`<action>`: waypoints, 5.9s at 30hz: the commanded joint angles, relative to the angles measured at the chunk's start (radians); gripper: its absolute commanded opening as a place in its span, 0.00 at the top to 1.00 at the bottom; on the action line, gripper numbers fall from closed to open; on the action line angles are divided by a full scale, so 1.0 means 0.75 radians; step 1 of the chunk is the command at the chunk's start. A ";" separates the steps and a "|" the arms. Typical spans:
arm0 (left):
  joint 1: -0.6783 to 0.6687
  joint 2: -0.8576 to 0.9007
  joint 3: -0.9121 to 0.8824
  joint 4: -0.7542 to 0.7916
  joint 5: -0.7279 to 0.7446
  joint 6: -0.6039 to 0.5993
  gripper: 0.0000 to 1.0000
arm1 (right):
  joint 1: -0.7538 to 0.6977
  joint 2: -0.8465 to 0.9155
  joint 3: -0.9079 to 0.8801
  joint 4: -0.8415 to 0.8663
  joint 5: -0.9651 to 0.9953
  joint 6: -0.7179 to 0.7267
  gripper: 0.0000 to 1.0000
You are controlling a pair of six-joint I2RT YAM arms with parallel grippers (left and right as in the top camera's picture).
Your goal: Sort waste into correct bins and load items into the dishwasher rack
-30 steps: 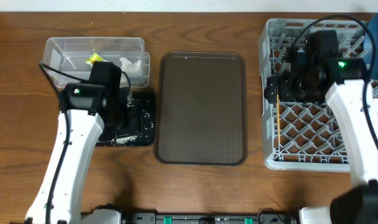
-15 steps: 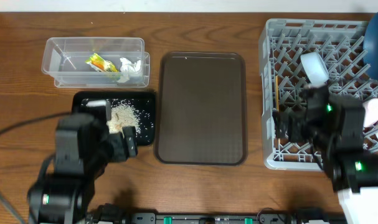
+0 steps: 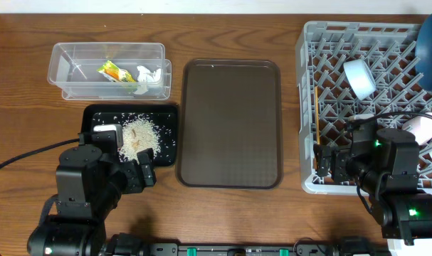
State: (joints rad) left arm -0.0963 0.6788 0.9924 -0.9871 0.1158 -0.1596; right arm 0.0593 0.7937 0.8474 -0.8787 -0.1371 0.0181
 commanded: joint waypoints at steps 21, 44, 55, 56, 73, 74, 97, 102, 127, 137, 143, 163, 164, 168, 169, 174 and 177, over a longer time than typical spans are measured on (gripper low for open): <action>-0.001 0.001 -0.009 0.002 -0.021 -0.002 0.07 | -0.005 -0.096 -0.039 0.102 0.072 0.004 0.01; -0.001 0.001 -0.009 0.002 -0.022 -0.002 0.07 | -0.005 -1.009 -0.951 1.019 0.108 0.004 0.01; -0.001 0.001 -0.009 0.002 -0.021 -0.002 0.06 | -0.012 -1.052 -1.123 1.227 0.119 0.003 0.01; -0.001 0.001 -0.009 0.002 -0.022 -0.002 0.07 | -0.015 -1.052 -1.123 1.200 0.127 -0.001 0.01; -0.001 0.001 -0.009 0.002 -0.021 -0.002 0.06 | -0.026 -1.051 -1.123 1.073 0.138 0.000 0.01; -0.001 0.001 -0.009 0.002 -0.021 -0.002 0.06 | -0.026 -1.051 -1.123 1.073 0.138 0.000 0.01; -0.001 0.001 -0.009 0.002 -0.021 -0.002 0.06 | -0.026 -1.051 -1.123 1.073 0.138 0.000 0.01; -0.001 -0.003 -0.017 -0.002 -0.032 -0.002 0.06 | -0.026 -1.051 -1.123 1.073 0.138 0.000 0.01; -0.001 -0.834 -0.973 0.822 -0.224 0.014 0.06 | -0.026 -1.051 -1.123 1.073 0.138 0.000 0.01; -0.001 -0.903 -1.235 1.284 -0.275 0.074 0.06 | -0.026 -1.051 -1.123 1.073 0.138 0.000 0.01; -0.001 -0.903 -1.318 1.369 -0.272 0.094 0.06 | -0.026 -1.051 -1.123 1.073 0.138 0.000 0.01; -0.001 -0.900 -1.318 1.222 -0.200 0.107 0.06 | -0.026 -1.051 -1.123 1.073 0.138 0.000 0.01; -0.001 -0.900 -1.318 1.222 -0.200 0.107 0.06 | -0.026 -1.051 -1.123 1.073 0.138 0.000 0.01; -0.001 -0.900 -1.318 1.222 -0.200 0.107 0.06 | -0.026 -1.051 -1.123 1.073 0.138 0.000 0.01; -0.001 -0.900 -1.318 1.222 -0.200 0.107 0.06 | -0.026 -1.051 -1.123 1.073 0.138 0.000 0.01; -0.001 -0.900 -1.318 1.222 -0.200 0.107 0.06 | -0.026 -1.051 -1.123 1.073 0.138 0.000 0.01; -0.001 -0.900 -1.318 1.222 -0.200 0.107 0.06 | -0.026 -1.051 -1.123 1.073 0.138 0.000 0.01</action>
State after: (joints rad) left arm -0.0963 0.0093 0.0223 -0.0288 -0.0292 -0.0959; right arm 0.0589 0.0120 0.0071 -0.0696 -0.0441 0.0181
